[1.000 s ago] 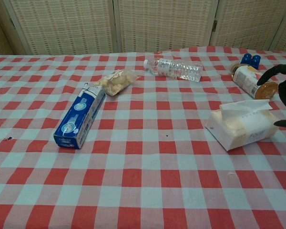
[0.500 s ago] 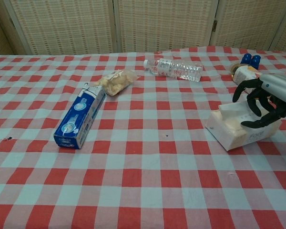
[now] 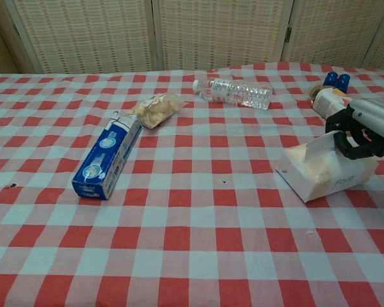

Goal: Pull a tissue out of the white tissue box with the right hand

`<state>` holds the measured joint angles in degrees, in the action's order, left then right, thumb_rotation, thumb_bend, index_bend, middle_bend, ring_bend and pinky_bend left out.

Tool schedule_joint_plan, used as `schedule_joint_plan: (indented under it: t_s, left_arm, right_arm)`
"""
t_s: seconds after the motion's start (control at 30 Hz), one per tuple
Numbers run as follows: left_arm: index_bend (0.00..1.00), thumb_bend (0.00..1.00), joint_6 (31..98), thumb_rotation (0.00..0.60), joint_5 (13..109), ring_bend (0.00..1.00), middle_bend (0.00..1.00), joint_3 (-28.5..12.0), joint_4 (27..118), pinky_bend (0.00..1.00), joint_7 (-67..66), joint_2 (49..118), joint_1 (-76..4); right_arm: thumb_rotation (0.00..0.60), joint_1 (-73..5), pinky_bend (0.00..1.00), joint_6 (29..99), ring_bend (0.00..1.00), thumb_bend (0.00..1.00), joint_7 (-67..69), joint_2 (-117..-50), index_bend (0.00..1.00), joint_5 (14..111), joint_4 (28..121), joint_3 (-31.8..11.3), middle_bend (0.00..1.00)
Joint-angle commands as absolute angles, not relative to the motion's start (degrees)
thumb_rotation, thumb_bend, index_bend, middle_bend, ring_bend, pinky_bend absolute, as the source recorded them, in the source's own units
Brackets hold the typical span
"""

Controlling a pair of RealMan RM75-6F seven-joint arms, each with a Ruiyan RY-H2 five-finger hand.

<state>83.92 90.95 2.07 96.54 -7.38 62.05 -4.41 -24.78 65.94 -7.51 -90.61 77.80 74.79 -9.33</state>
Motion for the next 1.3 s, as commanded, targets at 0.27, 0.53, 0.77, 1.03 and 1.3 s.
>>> schedule_joint_plan:
  t_s: [0.27,0.53,0.77,1.03,1.3]
  left_arm:
    - [0.38,0.54,83.93,0.6,91.15,0.57,0.51,2.15,96.66,0.61,-7.55,62.09,-4.4]
    - [0.38,0.54,83.81,0.6,91.27,0.57,0.51,2.26,97.04,0.61,-8.25,62.18,-4.41]
    - [0.38,0.54,83.71,0.6,91.11,0.57,0.51,2.22,97.05,0.61,-8.27,62.2,-4.42]
    - [0.38,0.54,83.7,0.6,91.08,0.57,0.51,2.23,97.06,0.61,-8.34,62.21,-4.41]
    - [0.38,0.54,83.73,0.6,91.45,0.57,0.51,2.35,97.12,0.61,-8.56,62.26,-4.44]
  right_arm:
    - [0.6,-18.85,1.0,77.71,0.79,0.72,-4.05,-80.56,0.71,81.94,84.89,-9.28,0.74]
    - [0.6,-14.73,1.0,82.81,0.79,0.73,-1.81,-73.42,0.73,83.51,89.29,-8.4,0.74]
    - [0.6,-11.59,1.0,82.49,0.79,0.73,-5.81,-71.36,0.73,82.14,90.17,-5.22,0.74]
    - [0.6,-9.12,1.0,85.87,0.79,0.74,-4.28,-69.96,0.73,82.18,92.42,-5.64,0.74]
    - [0.6,-9.07,1.0,81.81,0.7,0.28,-2.23,-66.72,0.47,82.24,95.19,-3.89,0.71]
